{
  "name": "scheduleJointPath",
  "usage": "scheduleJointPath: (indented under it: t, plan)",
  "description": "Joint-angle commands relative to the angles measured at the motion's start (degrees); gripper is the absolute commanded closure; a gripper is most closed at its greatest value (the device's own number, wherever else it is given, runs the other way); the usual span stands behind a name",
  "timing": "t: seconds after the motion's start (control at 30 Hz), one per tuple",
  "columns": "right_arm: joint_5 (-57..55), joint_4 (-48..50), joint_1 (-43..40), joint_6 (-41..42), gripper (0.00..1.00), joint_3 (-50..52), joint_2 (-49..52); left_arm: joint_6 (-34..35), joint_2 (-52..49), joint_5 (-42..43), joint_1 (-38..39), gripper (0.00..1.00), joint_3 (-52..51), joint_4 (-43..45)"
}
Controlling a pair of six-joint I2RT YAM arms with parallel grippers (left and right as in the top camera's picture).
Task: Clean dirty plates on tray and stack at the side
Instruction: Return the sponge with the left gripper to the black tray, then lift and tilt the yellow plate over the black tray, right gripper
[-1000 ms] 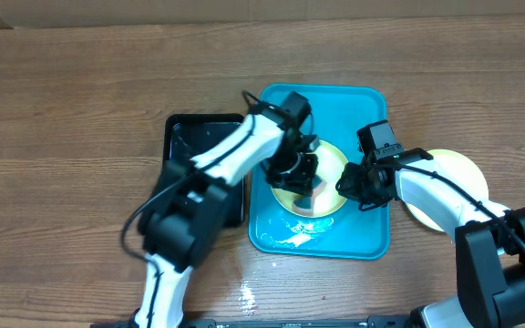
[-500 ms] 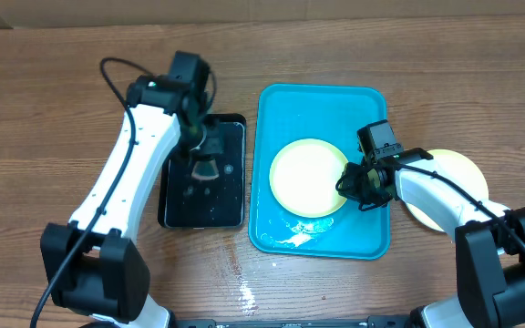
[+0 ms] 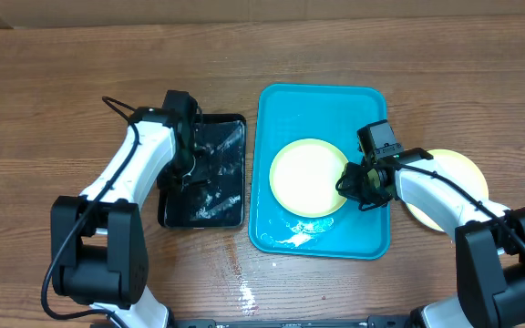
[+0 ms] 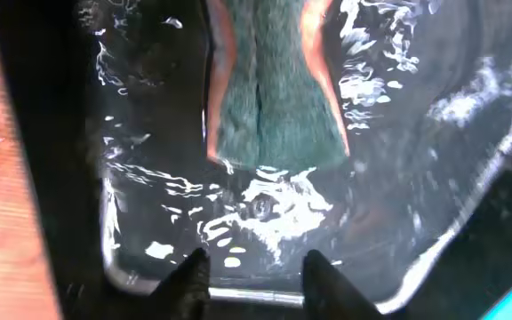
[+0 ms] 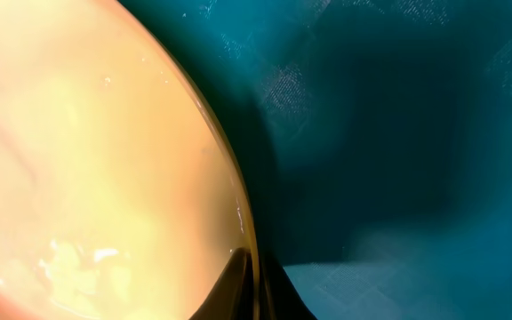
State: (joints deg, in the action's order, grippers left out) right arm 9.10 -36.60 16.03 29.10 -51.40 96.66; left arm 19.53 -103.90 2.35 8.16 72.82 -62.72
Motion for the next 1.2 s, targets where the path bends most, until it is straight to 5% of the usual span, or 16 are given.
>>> scheduleJointPath:
  t: [0.0,0.17,0.2,0.27,0.5,0.7,1.17]
  plan:
    - [-3.06,-3.19,0.04,-1.01,0.96,-0.94,1.01,0.17,4.44,0.68,0.04,0.61,7.23,-4.52]
    - [-3.13,-10.19,0.31,-4.22,0.96,-7.8,-1.99,0.17,11.69,0.52,0.0,0.48,16.09,-10.51]
    - [-3.3,-11.47,0.55,-5.18,0.96,-9.4,-2.67,0.2,13.0,0.44,-0.02,0.39,17.49,-11.06]
    - [-3.52,-13.92,1.64,-7.04,0.96,-13.0,-3.91,0.2,16.44,0.15,-0.02,0.0,21.14,-12.17]
    - [-7.61,-17.03,9.16,-9.86,0.96,-24.11,-4.72,0.17,26.49,-2.54,0.0,0.0,28.02,-12.22]
    - [-10.86,-5.75,19.56,-9.4,0.96,-25.31,-3.91,0.17,31.91,-2.58,0.0,0.0,28.06,-13.18]
    - [-45.66,8.87,37.03,-12.87,0.96,-25.59,0.42,0.17,31.95,-2.58,0.0,0.01,28.04,-16.35]
